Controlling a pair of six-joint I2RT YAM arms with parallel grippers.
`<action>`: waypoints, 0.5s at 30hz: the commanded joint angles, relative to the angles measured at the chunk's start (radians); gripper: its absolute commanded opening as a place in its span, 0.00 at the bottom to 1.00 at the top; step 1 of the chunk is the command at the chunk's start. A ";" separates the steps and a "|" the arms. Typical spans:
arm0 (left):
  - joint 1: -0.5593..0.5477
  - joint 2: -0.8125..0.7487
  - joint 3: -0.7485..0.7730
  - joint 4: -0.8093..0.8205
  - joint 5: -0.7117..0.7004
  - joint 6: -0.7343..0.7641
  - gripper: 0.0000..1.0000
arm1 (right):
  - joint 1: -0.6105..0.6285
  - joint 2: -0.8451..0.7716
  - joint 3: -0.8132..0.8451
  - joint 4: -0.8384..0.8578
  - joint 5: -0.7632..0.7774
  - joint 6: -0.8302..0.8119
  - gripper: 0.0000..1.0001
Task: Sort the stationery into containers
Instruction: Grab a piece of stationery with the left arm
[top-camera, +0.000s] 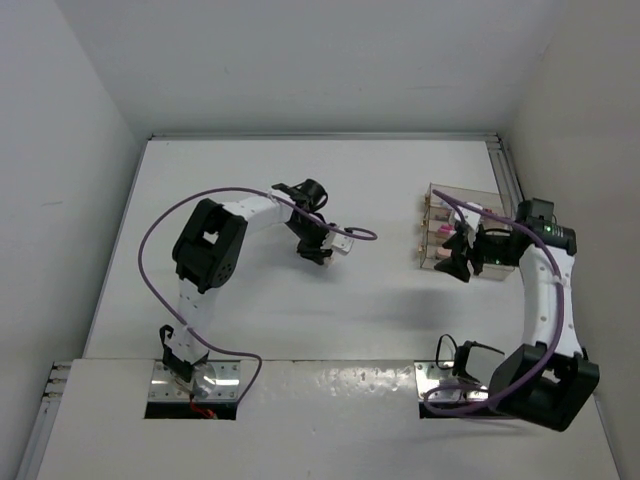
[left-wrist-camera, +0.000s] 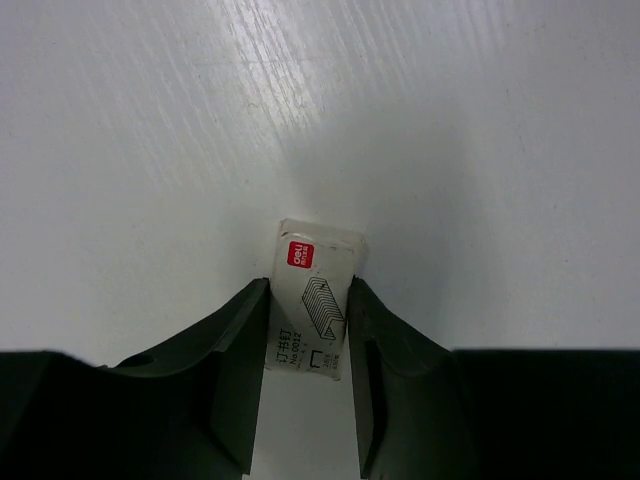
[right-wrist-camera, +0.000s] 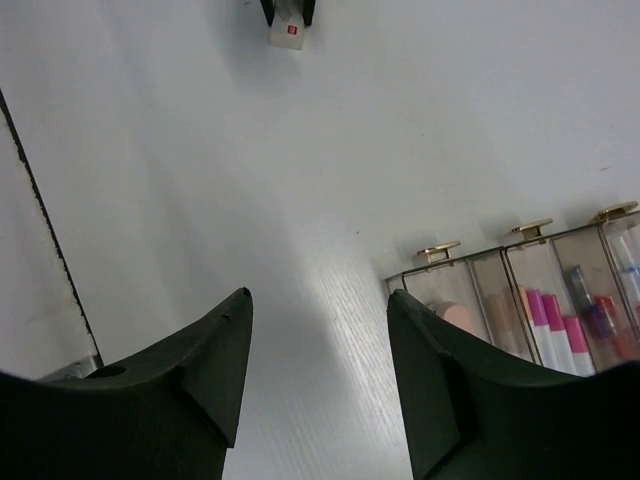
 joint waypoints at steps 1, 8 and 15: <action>-0.027 -0.020 -0.037 -0.006 -0.023 -0.023 0.23 | -0.004 -0.075 -0.012 0.026 -0.037 0.045 0.55; -0.020 -0.081 0.053 -0.048 0.151 -0.501 0.00 | 0.036 -0.170 -0.041 0.156 -0.005 0.143 0.55; -0.010 -0.118 0.119 -0.039 0.431 -0.885 0.00 | 0.206 -0.180 -0.020 0.236 0.050 0.226 0.48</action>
